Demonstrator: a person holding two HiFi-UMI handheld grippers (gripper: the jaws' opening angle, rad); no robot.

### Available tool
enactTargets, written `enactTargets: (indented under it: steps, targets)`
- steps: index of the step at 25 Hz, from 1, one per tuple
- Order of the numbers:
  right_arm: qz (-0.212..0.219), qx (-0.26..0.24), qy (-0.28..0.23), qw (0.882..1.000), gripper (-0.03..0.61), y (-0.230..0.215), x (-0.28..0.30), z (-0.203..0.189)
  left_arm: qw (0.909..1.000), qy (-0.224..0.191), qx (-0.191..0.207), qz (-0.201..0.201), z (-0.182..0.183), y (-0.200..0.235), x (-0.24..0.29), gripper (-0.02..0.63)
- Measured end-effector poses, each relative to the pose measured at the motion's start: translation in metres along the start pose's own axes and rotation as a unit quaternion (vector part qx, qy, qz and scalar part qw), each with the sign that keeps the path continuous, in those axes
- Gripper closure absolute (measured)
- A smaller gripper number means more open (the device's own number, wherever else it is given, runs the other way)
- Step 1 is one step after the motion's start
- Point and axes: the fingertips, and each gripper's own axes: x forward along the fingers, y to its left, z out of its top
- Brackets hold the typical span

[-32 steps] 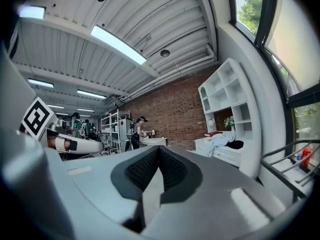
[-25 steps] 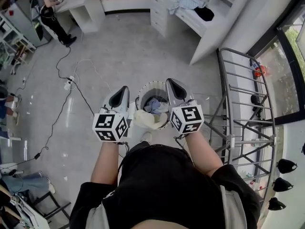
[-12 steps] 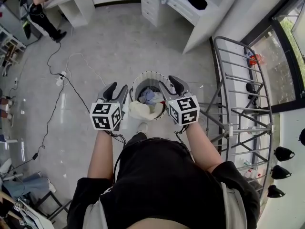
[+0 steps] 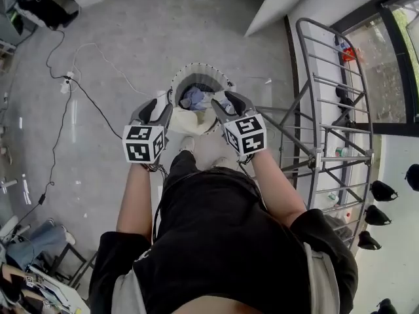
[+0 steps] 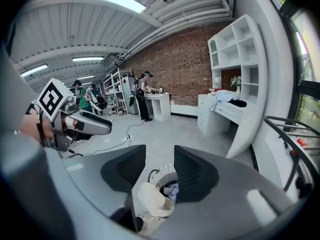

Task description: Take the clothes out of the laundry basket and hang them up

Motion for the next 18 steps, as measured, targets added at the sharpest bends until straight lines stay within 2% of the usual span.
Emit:
enactTargets:
  steps: [6, 10, 18]
  targets:
    - [0.020, 0.053, 0.066, 0.996, 0.397, 0.003, 0.041, -0.054, 0.9972, 0.060, -0.037, -0.025, -0.048, 0.023, 0.027, 0.422]
    - [0.018, 0.067, 0.120, 0.990, 0.397, -0.003, 0.068, -0.096, 0.9934, 0.098, -0.052, -0.027, -0.080, 0.043, 0.047, 0.422]
    - [0.015, 0.080, 0.213, 0.974, 0.390, -0.010, 0.124, -0.185, 0.9819, 0.162, -0.079, -0.059, -0.156, 0.076, 0.100, 0.425]
